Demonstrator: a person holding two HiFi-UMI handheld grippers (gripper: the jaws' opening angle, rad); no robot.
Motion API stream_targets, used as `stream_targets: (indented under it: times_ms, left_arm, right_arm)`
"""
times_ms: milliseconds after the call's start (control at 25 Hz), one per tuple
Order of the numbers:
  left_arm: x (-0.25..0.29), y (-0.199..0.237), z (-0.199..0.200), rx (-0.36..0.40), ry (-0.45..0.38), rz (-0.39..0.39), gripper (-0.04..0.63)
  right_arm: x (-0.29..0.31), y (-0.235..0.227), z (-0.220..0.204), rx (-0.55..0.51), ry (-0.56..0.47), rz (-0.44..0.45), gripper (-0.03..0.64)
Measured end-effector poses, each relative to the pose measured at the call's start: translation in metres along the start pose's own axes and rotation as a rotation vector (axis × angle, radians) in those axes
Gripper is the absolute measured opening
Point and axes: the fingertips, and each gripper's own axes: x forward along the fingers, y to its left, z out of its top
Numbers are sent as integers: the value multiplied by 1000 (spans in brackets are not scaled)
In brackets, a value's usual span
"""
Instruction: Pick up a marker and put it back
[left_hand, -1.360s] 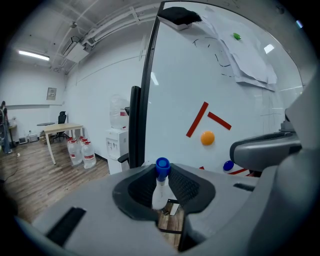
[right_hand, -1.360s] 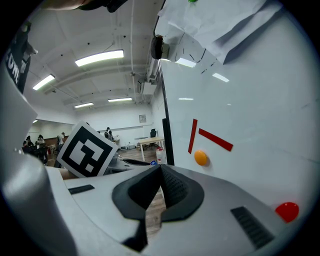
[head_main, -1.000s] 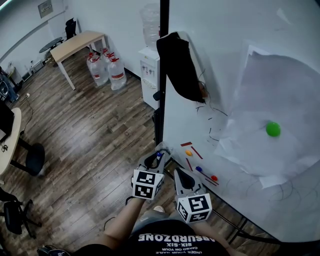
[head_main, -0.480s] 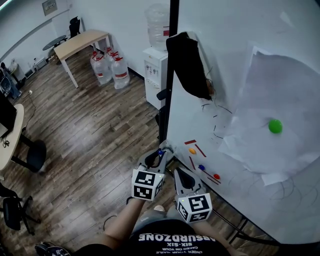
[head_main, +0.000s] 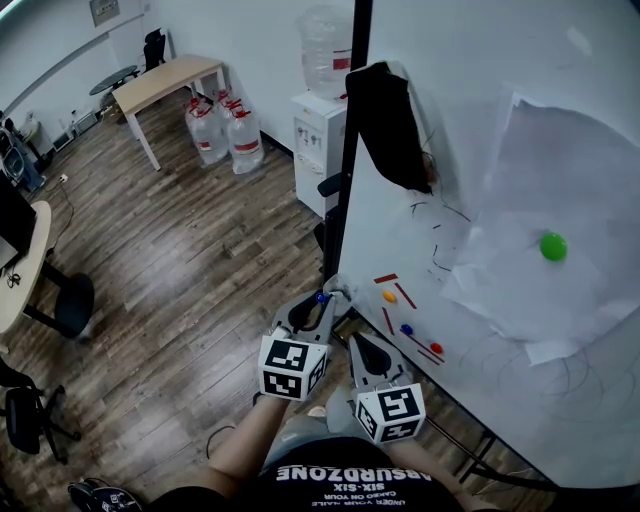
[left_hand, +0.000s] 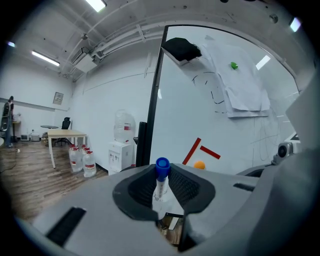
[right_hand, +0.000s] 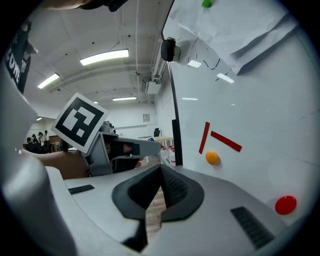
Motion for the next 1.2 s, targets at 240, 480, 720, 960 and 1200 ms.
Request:
stream_targets:
  times_ms: [240, 480, 720, 960, 1200]
  left_arm:
    - [-9, -1, 10, -11, -31, 6, 80]
    - [-16, -1, 20, -17, -60, 8, 80]
    - [-23, 1, 26, -22, -76, 11, 80]
    - [-32, 7, 30, -40, -86, 19, 80]
    - [-43, 11, 35, -62, -107, 27, 80]
  right_arm:
    - [0, 4, 1, -11, 2, 18, -2]
    - [5, -1, 4, -20, -4, 27, -2]
    - [12, -8, 13, -15, -25, 23, -2]
    - [19, -12, 15, -12, -33, 23, -2]
    - [23, -8, 16, -20, -29, 40, -2]
